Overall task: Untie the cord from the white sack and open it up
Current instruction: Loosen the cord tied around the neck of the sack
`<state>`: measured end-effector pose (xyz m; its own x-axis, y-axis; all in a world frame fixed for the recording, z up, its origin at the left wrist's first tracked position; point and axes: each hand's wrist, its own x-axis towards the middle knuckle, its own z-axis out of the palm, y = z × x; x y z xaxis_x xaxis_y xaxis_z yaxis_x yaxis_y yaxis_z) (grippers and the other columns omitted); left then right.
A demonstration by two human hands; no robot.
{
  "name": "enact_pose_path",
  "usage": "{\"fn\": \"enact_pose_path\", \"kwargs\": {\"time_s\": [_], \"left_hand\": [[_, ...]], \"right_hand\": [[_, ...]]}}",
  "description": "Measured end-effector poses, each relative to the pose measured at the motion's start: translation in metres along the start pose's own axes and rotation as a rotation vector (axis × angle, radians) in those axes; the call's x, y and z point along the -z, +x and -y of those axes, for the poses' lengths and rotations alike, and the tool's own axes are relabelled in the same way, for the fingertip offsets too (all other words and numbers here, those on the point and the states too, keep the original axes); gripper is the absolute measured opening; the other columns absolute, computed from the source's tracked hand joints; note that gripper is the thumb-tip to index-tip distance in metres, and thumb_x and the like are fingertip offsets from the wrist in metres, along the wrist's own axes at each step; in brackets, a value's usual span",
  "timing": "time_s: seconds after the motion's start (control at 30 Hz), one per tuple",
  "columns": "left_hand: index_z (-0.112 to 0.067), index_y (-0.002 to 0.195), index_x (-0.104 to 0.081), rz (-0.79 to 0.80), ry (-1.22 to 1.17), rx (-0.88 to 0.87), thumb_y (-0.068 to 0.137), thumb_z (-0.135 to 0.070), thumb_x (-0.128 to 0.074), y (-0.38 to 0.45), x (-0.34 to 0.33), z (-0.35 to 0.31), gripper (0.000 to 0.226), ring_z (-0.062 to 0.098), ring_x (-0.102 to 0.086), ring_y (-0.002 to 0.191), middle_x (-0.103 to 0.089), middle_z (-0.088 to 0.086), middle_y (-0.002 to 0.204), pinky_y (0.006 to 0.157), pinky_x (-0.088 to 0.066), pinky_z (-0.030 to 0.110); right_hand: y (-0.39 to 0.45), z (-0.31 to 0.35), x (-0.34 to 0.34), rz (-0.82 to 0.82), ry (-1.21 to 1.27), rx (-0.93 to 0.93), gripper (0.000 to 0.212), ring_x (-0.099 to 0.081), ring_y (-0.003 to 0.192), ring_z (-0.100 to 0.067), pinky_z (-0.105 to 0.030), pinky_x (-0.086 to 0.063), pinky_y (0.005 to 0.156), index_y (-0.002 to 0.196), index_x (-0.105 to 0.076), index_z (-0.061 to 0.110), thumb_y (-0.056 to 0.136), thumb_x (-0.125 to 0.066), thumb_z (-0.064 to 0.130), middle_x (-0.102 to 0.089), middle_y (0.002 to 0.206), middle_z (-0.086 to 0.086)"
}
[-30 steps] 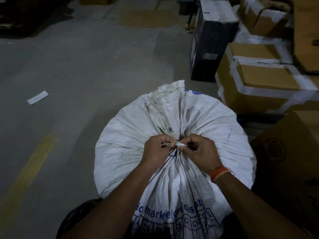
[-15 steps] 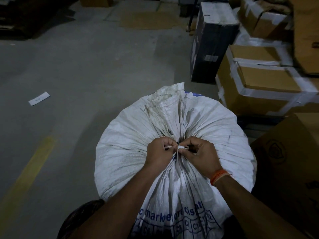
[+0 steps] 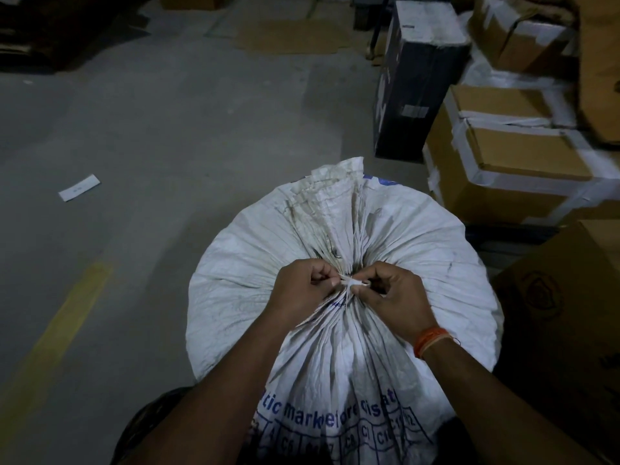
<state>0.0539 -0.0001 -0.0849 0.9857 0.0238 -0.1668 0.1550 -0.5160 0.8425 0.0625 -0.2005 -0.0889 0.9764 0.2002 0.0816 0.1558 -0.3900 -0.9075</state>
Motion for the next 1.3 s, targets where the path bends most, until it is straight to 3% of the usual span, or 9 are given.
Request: {"fn": "enact_pose_path", "kwargs": {"time_s": [0.13,0.33,0.53,0.7,0.87,1.1,1.3], "left_hand": [[-0.019,0.085,-0.078,0.011,-0.048,0.02,0.09,-0.016,-0.075,0.001,-0.005,0.001,0.007,-0.001,-0.064,0.065,-0.076,-0.006,0.075,0.066,-0.045,0.017],[-0.017,0.085,-0.077,0.003,-0.078,0.038,0.092,-0.014,-0.074,0.002,-0.011,0.002,0.009,0.012,-0.074,0.081,-0.079,-0.003,0.081,0.078,-0.055,0.028],[-0.018,0.084,-0.076,-0.027,-0.096,0.044,0.093,-0.013,-0.073,0.001,-0.014,0.001,0.011,0.01,-0.072,0.078,-0.078,-0.001,0.08,0.074,-0.054,0.024],[-0.021,0.083,-0.077,-0.036,-0.125,0.036,0.092,-0.009,-0.072,-0.001,-0.022,-0.003,0.016,0.006,-0.072,0.077,-0.078,-0.006,0.08,0.073,-0.054,0.02],[-0.023,0.083,-0.079,-0.049,-0.126,0.025,0.09,-0.006,-0.072,-0.001,-0.027,-0.004,0.019,0.007,-0.075,0.081,-0.079,-0.008,0.081,0.078,-0.06,0.027],[-0.022,0.087,-0.08,0.002,-0.084,-0.009,0.089,-0.019,-0.078,0.002,-0.013,-0.005,0.004,0.002,-0.073,0.077,-0.08,-0.008,0.081,0.071,-0.053,0.013],[-0.02,0.085,-0.079,0.043,-0.006,-0.023,0.086,-0.016,-0.079,0.004,-0.001,-0.002,0.004,-0.004,-0.063,0.064,-0.075,-0.01,0.073,0.066,-0.045,0.014]], "right_hand": [[0.0,0.0,-0.001,-0.004,-0.003,0.007,0.012,-0.071,0.08,-0.013,-0.042,-0.06,0.076,0.087,-0.078,0.02,0.081,-0.082,0.01,-0.075,0.082,0.003],[0.0,0.0,0.001,0.001,0.0,0.001,0.012,-0.071,0.08,-0.012,-0.039,-0.06,0.076,0.087,-0.077,0.018,0.081,-0.082,0.009,-0.075,0.082,0.002],[0.0,-0.001,0.001,0.006,-0.01,0.008,0.014,-0.071,0.081,-0.011,-0.039,-0.061,0.077,0.087,-0.077,0.022,0.081,-0.082,0.011,-0.075,0.083,0.004],[-0.001,0.002,0.0,0.017,0.008,0.005,0.014,-0.07,0.078,-0.008,-0.026,-0.058,0.072,0.085,-0.077,0.019,0.081,-0.081,0.006,-0.075,0.08,0.006],[0.0,0.001,0.0,0.018,0.005,0.012,0.013,-0.071,0.078,-0.01,-0.029,-0.059,0.073,0.085,-0.077,0.02,0.081,-0.081,0.008,-0.075,0.081,0.005],[0.002,0.0,0.001,0.016,0.006,0.012,0.014,-0.07,0.077,-0.012,-0.034,-0.059,0.072,0.084,-0.077,0.02,0.079,-0.082,0.008,-0.075,0.08,0.004],[0.003,-0.001,0.002,0.011,-0.005,0.022,0.013,-0.069,0.074,-0.01,-0.027,-0.057,0.069,0.085,-0.077,0.019,0.079,-0.083,0.008,-0.074,0.077,0.004]]}}
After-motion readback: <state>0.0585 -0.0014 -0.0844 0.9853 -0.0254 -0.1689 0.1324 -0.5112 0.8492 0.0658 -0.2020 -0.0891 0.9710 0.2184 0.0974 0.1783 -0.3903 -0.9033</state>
